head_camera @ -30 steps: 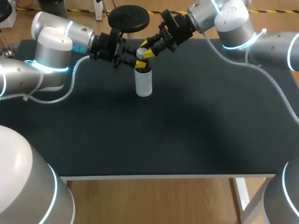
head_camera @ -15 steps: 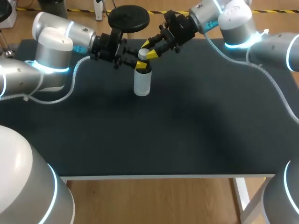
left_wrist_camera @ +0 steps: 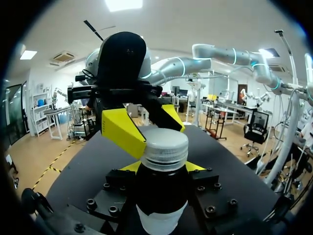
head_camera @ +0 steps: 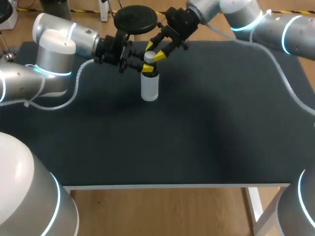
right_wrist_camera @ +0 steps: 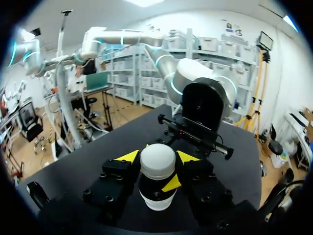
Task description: Unscrew the bottle cap
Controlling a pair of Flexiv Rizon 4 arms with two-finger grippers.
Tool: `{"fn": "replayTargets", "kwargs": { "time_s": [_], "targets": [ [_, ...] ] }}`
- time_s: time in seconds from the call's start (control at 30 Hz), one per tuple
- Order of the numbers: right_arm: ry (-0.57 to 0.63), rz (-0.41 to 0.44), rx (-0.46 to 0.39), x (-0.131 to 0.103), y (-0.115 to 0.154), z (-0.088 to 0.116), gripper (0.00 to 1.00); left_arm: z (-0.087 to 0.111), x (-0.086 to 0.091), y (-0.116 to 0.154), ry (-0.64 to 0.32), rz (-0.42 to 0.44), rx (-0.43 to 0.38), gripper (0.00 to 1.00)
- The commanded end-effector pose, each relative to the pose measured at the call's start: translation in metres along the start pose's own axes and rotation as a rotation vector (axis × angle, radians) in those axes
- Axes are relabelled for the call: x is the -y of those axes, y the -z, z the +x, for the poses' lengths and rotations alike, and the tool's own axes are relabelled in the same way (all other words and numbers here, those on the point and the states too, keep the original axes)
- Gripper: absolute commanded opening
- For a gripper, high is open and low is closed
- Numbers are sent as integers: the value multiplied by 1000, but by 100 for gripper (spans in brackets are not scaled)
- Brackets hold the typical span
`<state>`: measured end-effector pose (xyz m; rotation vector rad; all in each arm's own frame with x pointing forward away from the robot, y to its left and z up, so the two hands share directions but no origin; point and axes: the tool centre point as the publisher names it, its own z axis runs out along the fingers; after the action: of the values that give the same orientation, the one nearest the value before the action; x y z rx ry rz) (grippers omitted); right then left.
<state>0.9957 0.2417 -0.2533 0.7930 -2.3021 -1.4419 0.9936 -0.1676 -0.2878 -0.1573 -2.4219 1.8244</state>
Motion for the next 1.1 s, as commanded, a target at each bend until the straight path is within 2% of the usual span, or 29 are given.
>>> {"fn": "replayTargets", "kwargs": {
  "time_s": [0.03, 0.23, 0.53, 0.73, 1.1],
  "targets": [
    [35, -15, -377, 0, 8, -7, 0, -3, -1, -1, 1, -1, -6, 0],
    [80, 3, -528, 0, 6, -3, 0, -3, -1, -1, 1, -1, -6, 0],
    [158, 41, -683, 0, 5, -6, 0, -3, -1, -1, 1, -1, -6, 0],
    [222, 61, -830, 3, 9, -5, 0, -3, -1, -1, 1, -1, -6, 0],
    [273, 169, -1025, 3, 13, -4, 0, -3, -1, -1, 1, -1, -6, 0]
  ]
}}
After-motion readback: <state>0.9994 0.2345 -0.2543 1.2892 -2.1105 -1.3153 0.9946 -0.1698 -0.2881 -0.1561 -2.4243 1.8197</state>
